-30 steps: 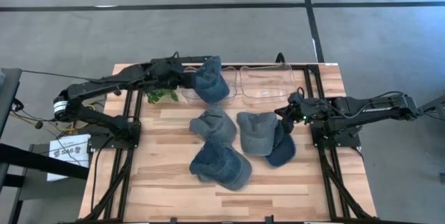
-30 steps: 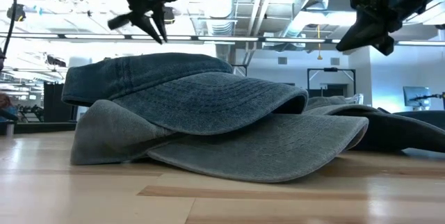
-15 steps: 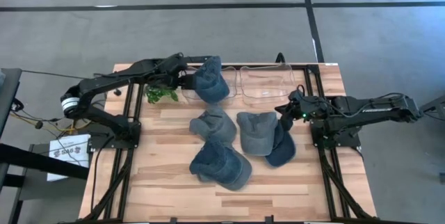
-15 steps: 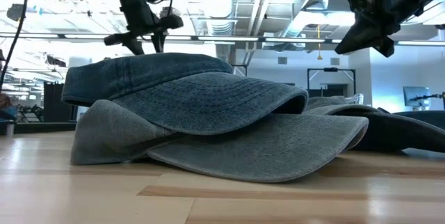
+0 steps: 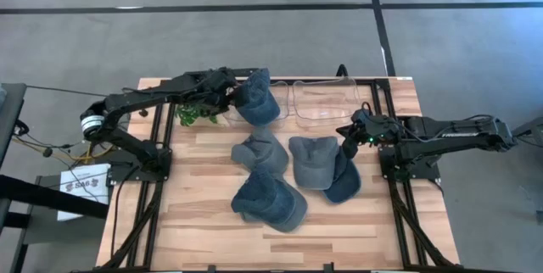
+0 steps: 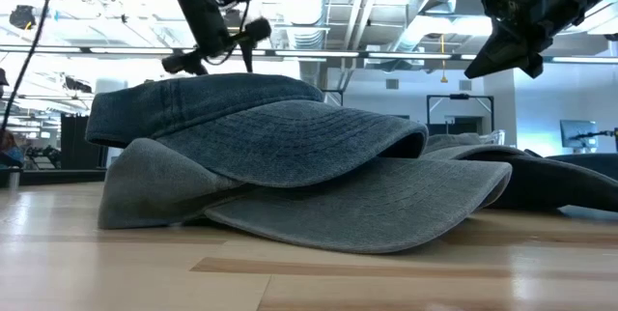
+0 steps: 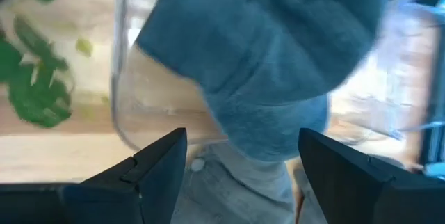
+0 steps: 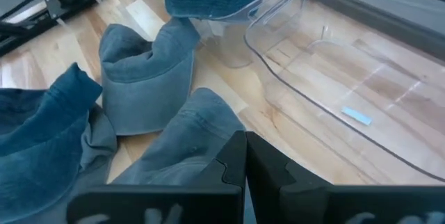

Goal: Pick & Place hat
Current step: Put the top left blue cap into the left transparent bin

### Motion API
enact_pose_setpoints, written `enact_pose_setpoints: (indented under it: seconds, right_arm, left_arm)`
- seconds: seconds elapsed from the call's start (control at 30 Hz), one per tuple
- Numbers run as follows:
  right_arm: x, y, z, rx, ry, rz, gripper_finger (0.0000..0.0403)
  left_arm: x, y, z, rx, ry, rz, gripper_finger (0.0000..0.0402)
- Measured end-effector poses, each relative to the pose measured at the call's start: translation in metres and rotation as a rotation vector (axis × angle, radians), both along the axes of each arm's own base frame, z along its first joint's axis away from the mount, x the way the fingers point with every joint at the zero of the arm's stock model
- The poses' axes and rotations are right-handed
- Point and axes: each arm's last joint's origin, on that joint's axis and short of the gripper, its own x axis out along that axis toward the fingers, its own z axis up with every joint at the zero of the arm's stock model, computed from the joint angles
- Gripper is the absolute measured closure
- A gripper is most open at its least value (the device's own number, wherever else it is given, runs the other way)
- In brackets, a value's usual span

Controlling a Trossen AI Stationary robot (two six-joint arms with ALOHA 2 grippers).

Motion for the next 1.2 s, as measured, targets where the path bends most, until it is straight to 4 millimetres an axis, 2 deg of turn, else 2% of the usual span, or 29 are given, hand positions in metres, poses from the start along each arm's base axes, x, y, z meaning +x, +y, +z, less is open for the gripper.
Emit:
enact_pose_setpoints:
  seconds: [0.2,0.37,0.53,0.93,1.2]
  right_arm:
    - [0.0,-0.001,0.0,-0.006,0.003,-0.005,0.0403]
    - [0.0,-0.001,0.0,0.003,0.003,0.009,0.0403]
    - [0.0,0.002,0.0,0.012,0.003,0.035,0.0403]
    - [0.001,0.003,0.0,0.015,-0.009,0.034,0.0403]
    - [0.001,0.003,0.0,0.015,-0.009,0.033,0.0403]
  left_arm:
    - [0.016,0.007,-0.025,-0.075,-0.023,0.054,0.0129]
    - [0.019,0.018,-0.036,-0.082,-0.035,0.108,0.0129]
    - [0.018,0.022,-0.034,-0.028,-0.025,0.14,0.0129]
    - [0.011,0.019,-0.037,-0.081,0.037,0.113,0.0129]
    - [0.01,0.022,-0.036,0.021,0.076,0.179,0.0129]
